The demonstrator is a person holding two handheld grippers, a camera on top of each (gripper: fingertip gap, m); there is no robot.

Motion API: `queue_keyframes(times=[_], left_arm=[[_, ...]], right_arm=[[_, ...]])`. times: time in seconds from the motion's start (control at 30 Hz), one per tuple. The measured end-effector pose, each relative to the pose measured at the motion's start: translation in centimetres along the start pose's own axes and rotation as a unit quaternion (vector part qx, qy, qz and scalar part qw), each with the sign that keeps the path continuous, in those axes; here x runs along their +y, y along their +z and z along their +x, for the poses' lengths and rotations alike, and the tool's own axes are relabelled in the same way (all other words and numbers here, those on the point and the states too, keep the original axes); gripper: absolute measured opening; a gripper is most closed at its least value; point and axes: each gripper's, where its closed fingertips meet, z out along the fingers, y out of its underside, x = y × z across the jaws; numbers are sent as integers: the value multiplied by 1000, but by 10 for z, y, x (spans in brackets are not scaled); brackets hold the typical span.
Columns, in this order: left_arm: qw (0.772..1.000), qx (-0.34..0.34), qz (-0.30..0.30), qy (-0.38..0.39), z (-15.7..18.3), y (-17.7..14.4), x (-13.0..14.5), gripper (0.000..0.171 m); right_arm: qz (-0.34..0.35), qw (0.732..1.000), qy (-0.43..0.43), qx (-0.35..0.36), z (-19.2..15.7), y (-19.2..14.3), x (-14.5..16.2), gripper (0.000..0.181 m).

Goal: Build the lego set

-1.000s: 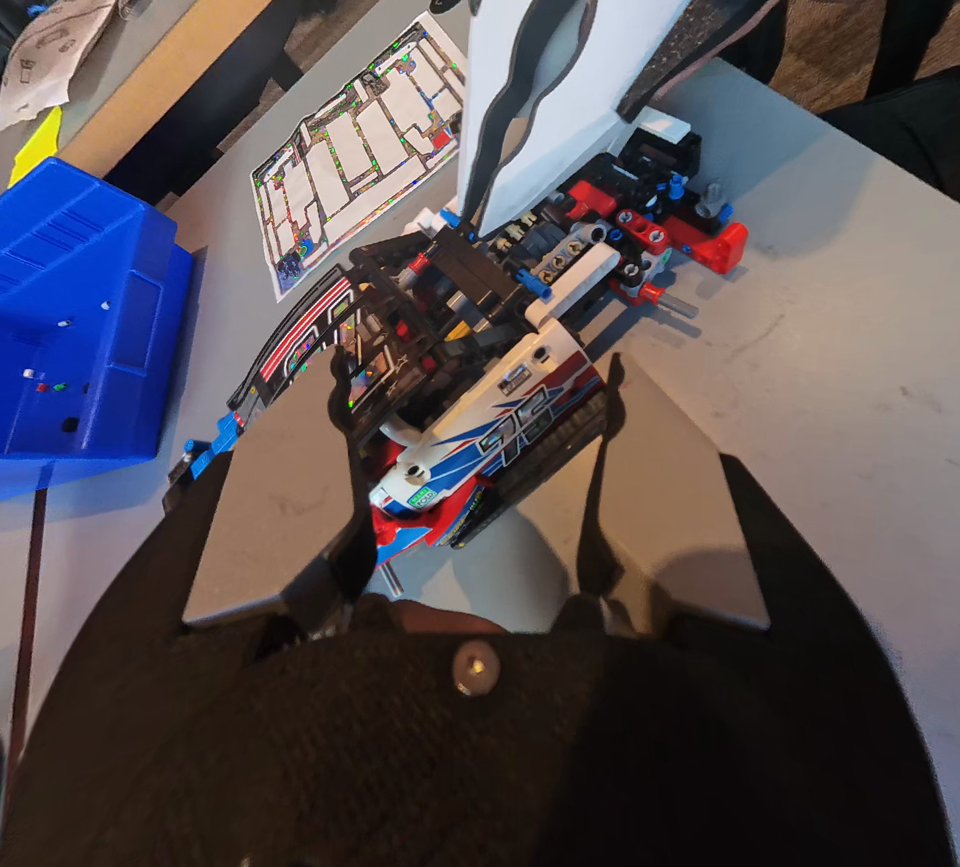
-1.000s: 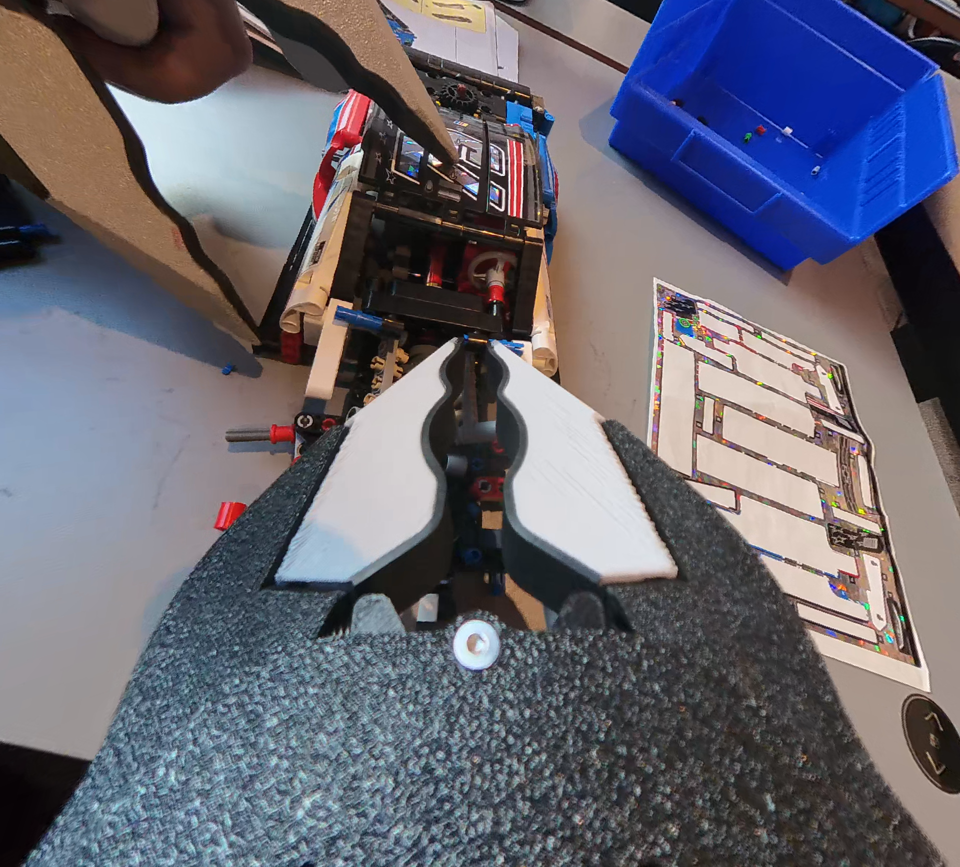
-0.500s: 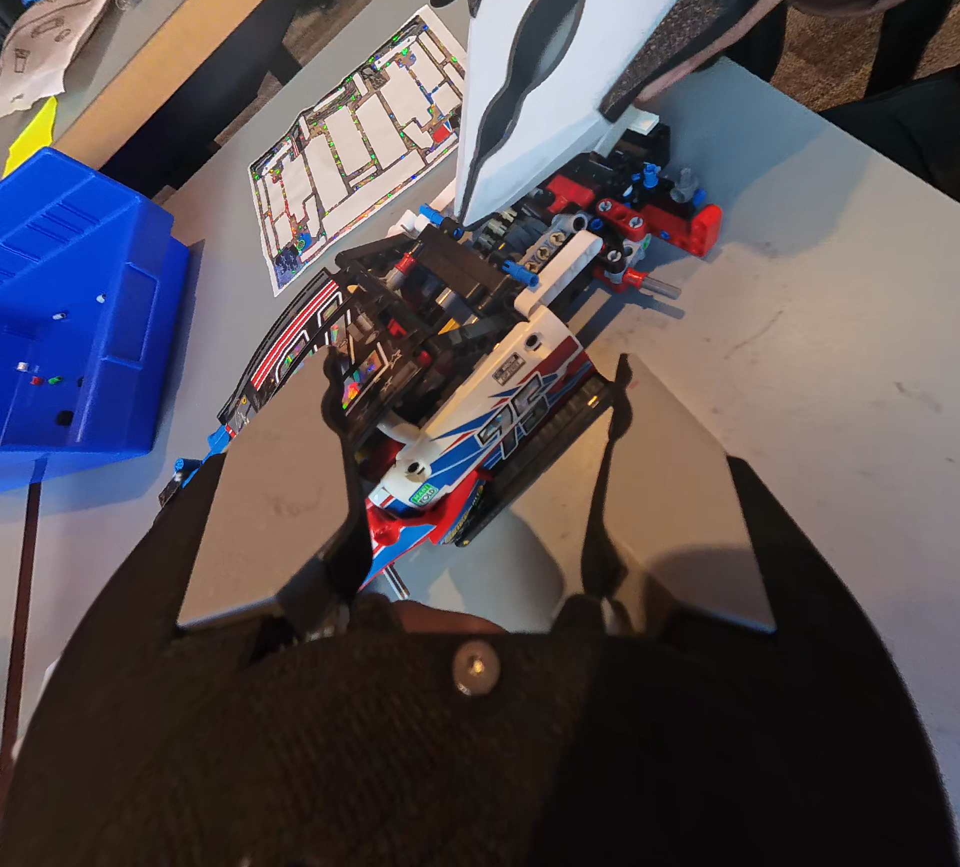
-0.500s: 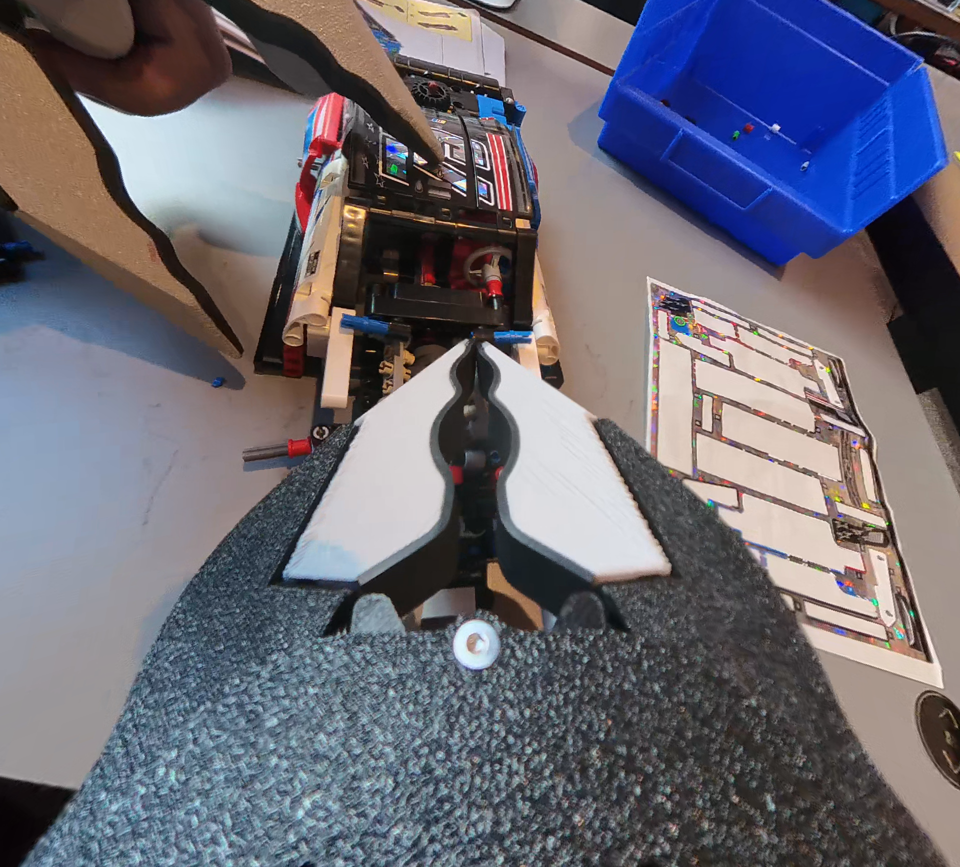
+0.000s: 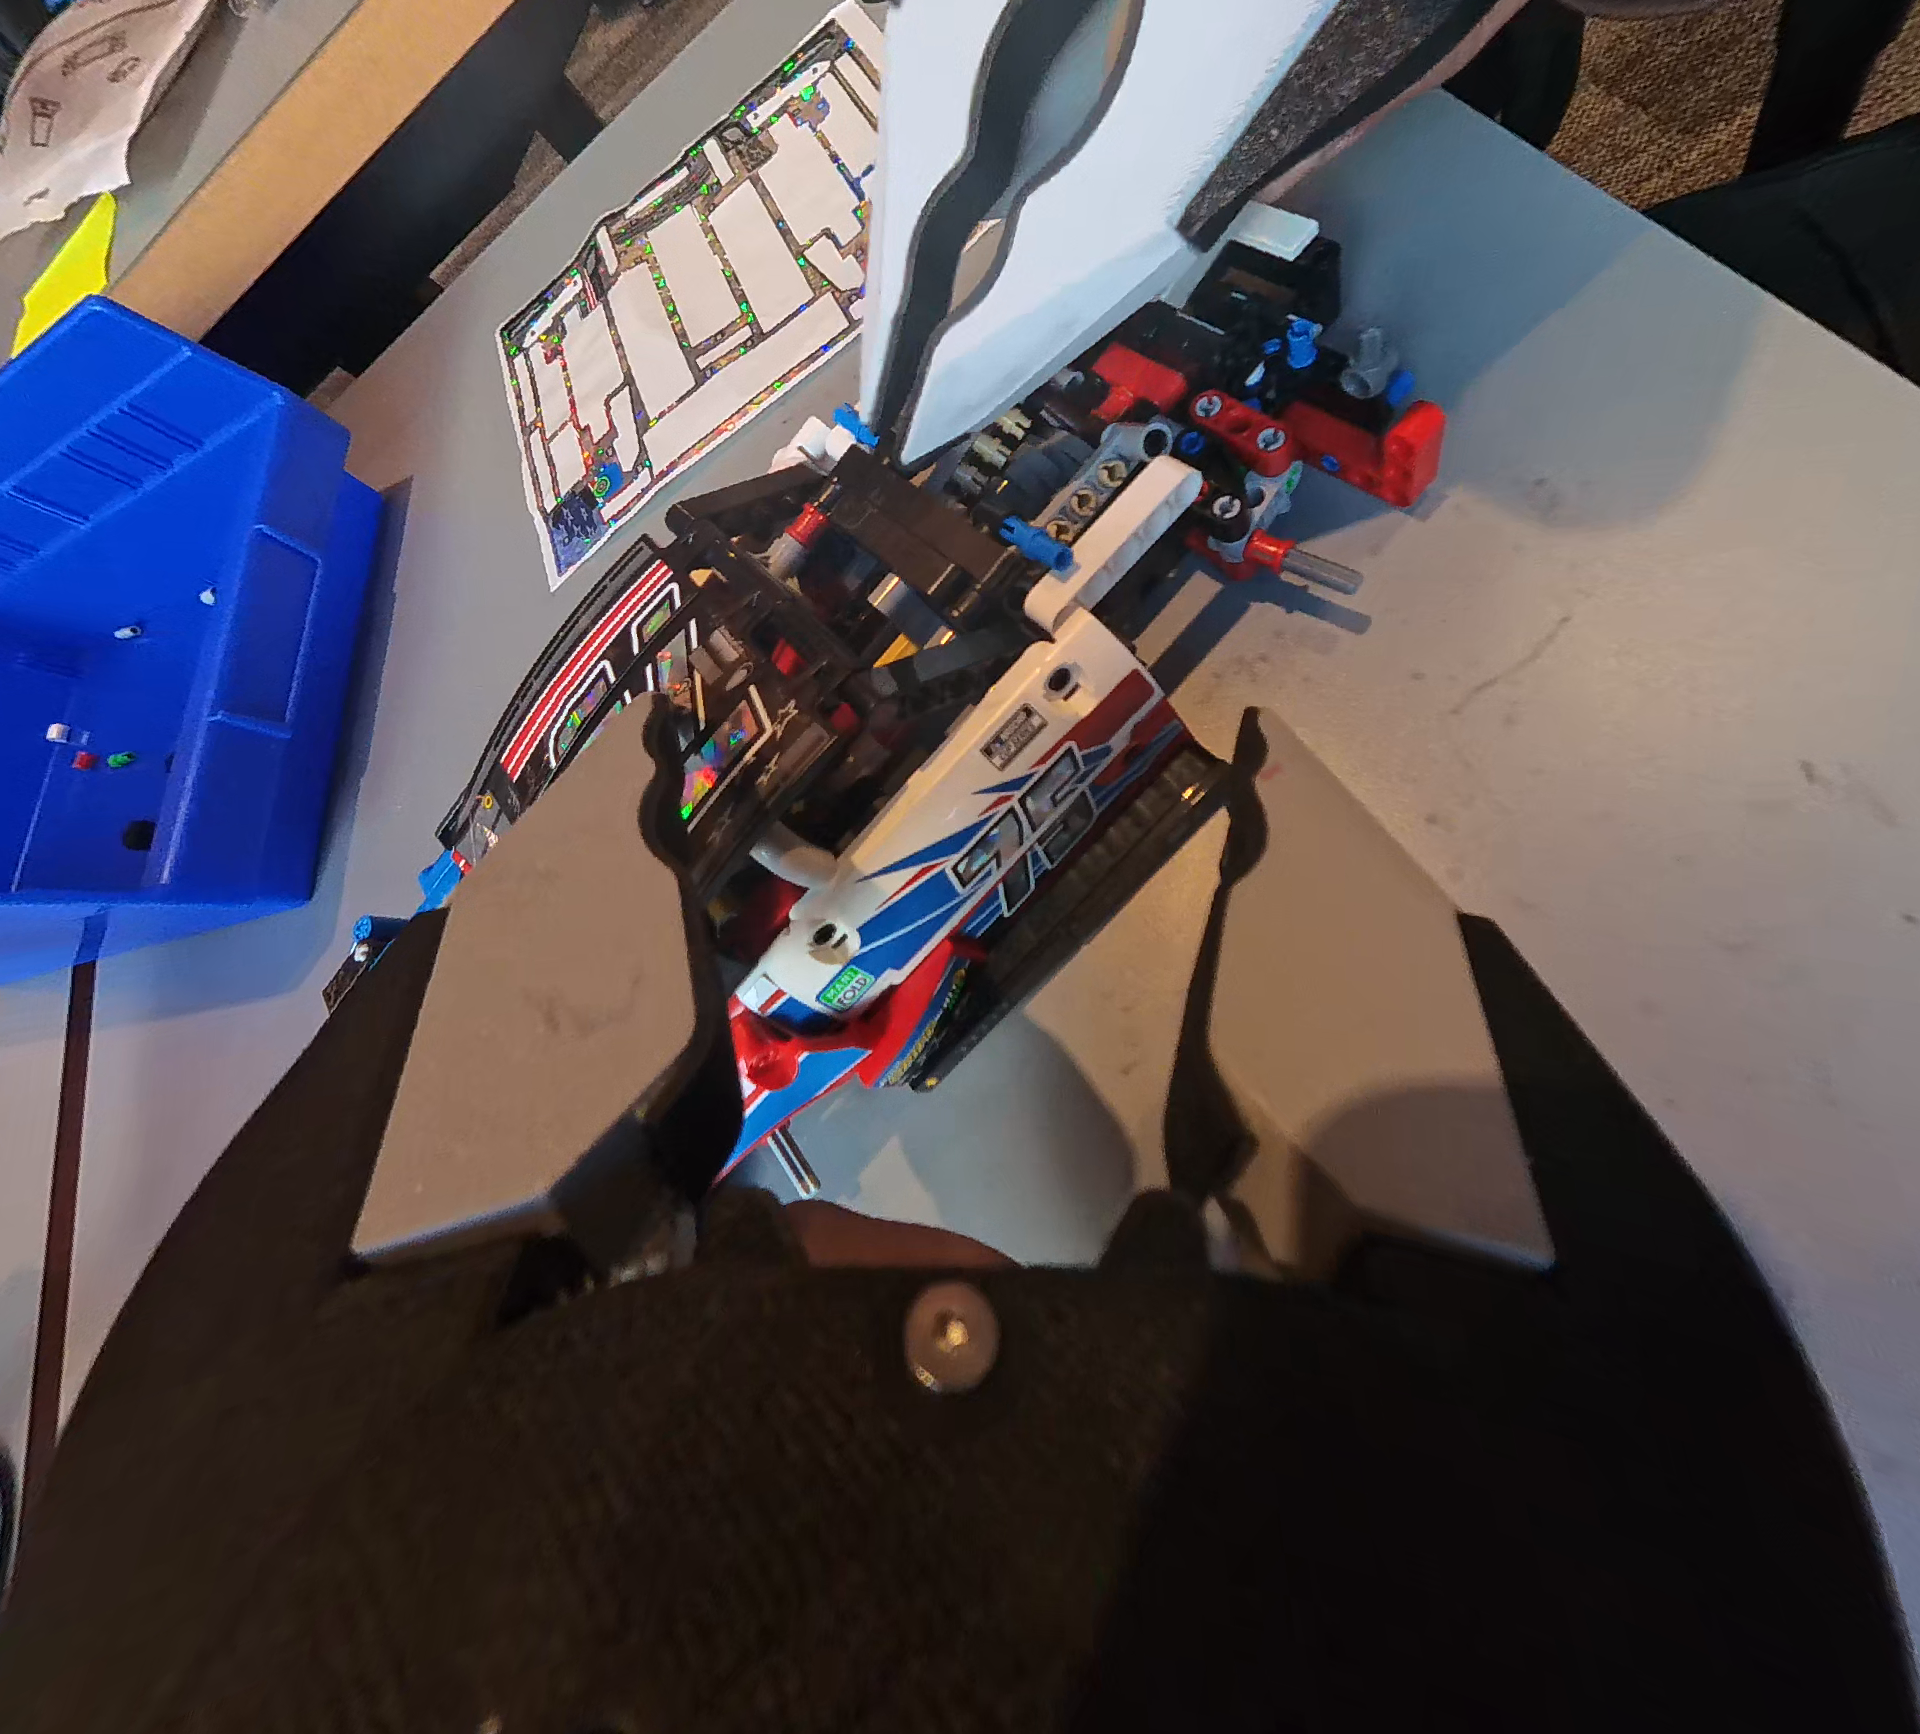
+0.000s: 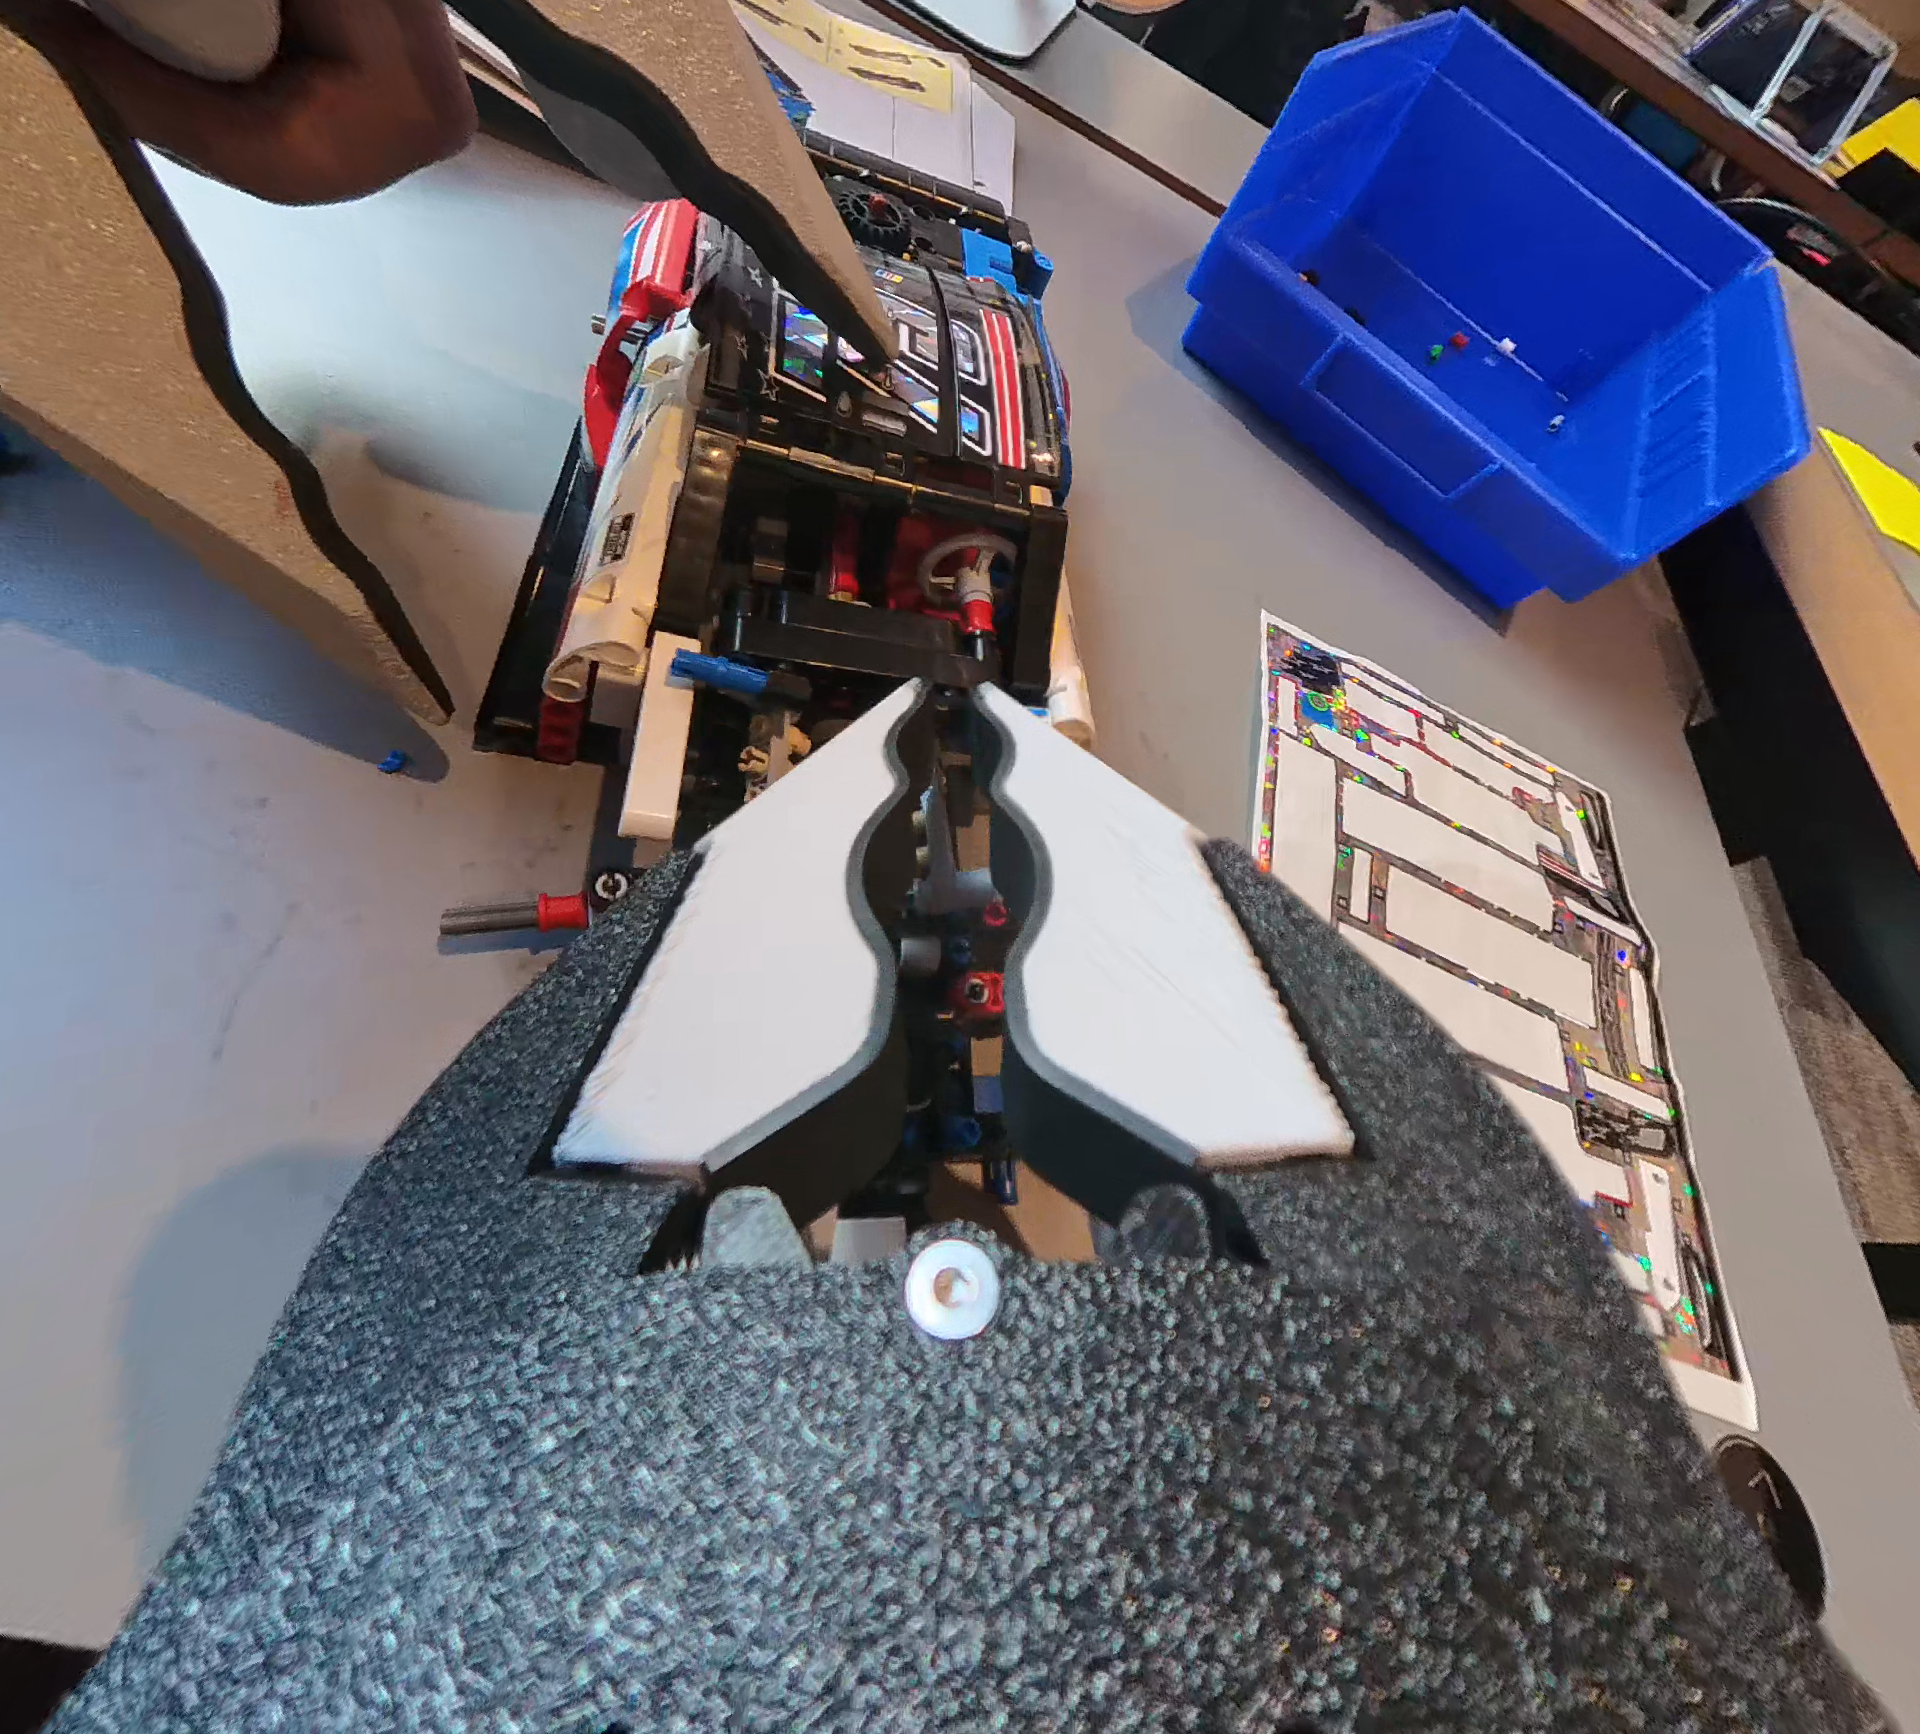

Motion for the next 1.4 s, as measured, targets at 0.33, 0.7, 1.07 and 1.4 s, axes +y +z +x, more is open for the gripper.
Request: queue_keyframes(times=[0.33, 0.7, 1.07, 1.4], left_arm=[[1000, 1, 0, 1, 0, 0, 0, 103], [1000, 0, -1, 0, 0, 0, 1, 103], [1000, 0, -2, -2, 0, -1, 2, 103], [999, 24, 12, -25, 3, -6, -4, 100]], right_arm=[[-6, 1000, 18, -23, 1, 1, 4, 13], [-11, 999, -31, -9, 0, 2, 5, 9], [-15, 999, -42, 8, 2, 3, 4, 7], [-13, 1000, -25, 6, 1, 2, 4, 8]])
